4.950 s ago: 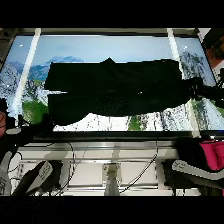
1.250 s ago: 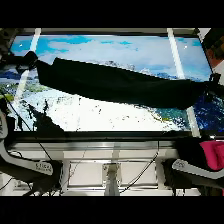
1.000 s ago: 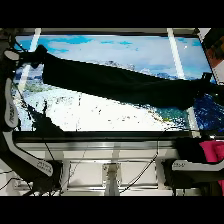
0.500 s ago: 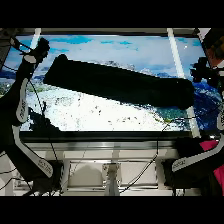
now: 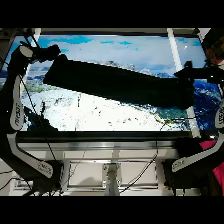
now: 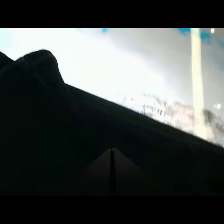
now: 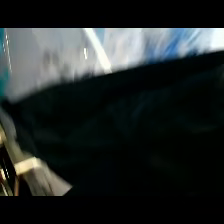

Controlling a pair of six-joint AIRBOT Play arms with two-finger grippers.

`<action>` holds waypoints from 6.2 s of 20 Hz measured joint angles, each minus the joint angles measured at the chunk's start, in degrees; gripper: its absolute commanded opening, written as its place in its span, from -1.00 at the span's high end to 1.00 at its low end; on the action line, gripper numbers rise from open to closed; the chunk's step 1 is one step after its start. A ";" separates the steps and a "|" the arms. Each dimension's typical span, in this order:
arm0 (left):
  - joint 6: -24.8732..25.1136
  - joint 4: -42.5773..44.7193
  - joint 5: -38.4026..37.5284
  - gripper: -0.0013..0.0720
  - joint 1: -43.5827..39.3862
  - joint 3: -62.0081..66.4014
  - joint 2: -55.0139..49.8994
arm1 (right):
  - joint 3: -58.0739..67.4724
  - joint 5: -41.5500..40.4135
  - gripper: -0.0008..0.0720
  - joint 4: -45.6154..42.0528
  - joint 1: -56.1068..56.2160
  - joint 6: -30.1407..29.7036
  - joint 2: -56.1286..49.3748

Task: Fold the clothes and pants, and hang the long-sleeved shirts on hangers.

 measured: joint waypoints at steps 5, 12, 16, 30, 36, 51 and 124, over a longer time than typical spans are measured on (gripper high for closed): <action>1.33 8.59 -13.35 0.94 -0.74 -0.31 3.04 | 0.52 1.27 0.92 -2.36 15.67 -9.35 -0.07; 7.39 16.72 -24.59 0.94 -2.43 -0.57 3.93 | 1.75 -18.29 0.00 -27.04 32.02 -26.27 -0.61; 10.80 17.62 -26.32 0.94 -5.07 -0.59 4.02 | 1.88 -23.96 -0.16 -34.51 35.36 -35.60 -2.12; 15.52 17.99 -30.97 0.94 -10.32 -0.59 8.24 | 1.81 -15.19 -0.27 -37.70 38.56 -47.74 -3.82; 15.72 17.97 -33.53 0.94 -10.54 -0.59 10.12 | 1.81 -21.18 -0.27 -38.62 38.71 -50.62 -4.55; 16.26 17.94 -37.33 0.94 -12.81 -8.63 17.99 | 6.80 -16.83 0.93 -39.56 40.50 -38.01 -4.63; -3.48 -1.88 -3.87 0.94 -35.34 -25.16 11.34 | -39.04 -23.12 0.93 -13.29 -4.61 -5.73 36.68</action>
